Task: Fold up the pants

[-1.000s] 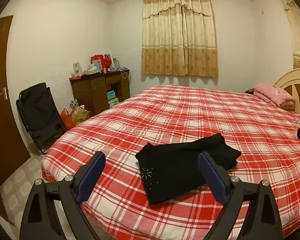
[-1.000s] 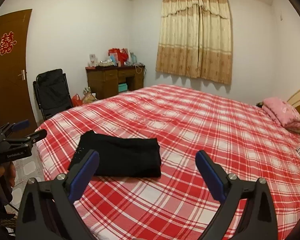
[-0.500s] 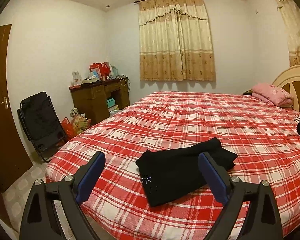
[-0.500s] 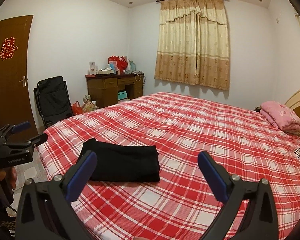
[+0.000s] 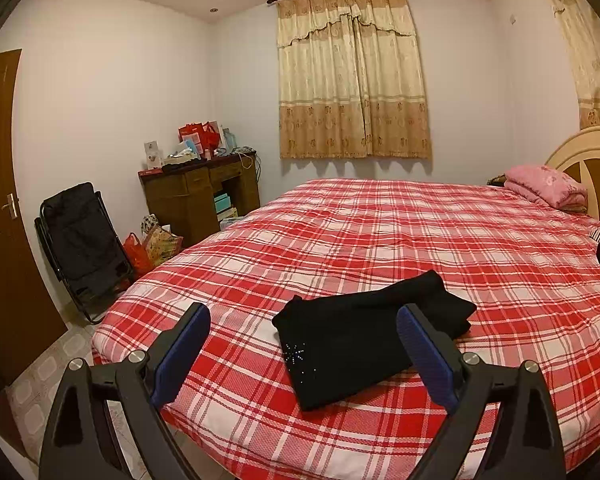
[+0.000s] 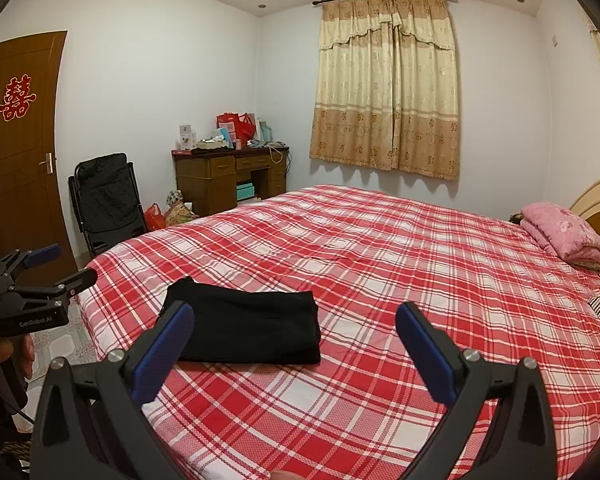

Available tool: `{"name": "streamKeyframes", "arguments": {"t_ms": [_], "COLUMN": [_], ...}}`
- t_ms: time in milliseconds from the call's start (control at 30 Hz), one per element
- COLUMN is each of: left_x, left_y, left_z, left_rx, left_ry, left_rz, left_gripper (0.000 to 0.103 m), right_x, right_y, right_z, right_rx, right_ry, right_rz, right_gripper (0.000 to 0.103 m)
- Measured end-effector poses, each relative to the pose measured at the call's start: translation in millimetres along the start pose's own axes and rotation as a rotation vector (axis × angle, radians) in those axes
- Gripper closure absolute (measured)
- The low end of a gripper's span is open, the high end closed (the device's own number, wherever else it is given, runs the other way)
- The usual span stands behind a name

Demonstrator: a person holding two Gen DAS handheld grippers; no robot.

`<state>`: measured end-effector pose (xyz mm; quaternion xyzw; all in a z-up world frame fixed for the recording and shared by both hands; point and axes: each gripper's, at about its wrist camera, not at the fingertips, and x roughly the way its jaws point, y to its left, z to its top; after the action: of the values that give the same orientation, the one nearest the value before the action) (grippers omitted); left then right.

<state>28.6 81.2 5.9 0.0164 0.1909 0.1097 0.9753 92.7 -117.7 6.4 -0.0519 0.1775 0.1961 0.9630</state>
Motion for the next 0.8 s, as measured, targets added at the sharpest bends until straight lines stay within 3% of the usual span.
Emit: {"name": "streamKeyframes", "arguments": {"t_ms": [800], "left_x": [-4.3], "left_y": [-6.7], "left_z": [0.7], "left_rx": [0.025], "left_ry": [-0.02], "left_rz": [-0.007], "left_gripper": [0.008], "right_x": [-5.6], "right_y": [0.8], "right_z": [2.6], "right_rx": [-0.016], "right_ry": [-0.01], "right_rz": [-0.008], "right_gripper": [0.0]}}
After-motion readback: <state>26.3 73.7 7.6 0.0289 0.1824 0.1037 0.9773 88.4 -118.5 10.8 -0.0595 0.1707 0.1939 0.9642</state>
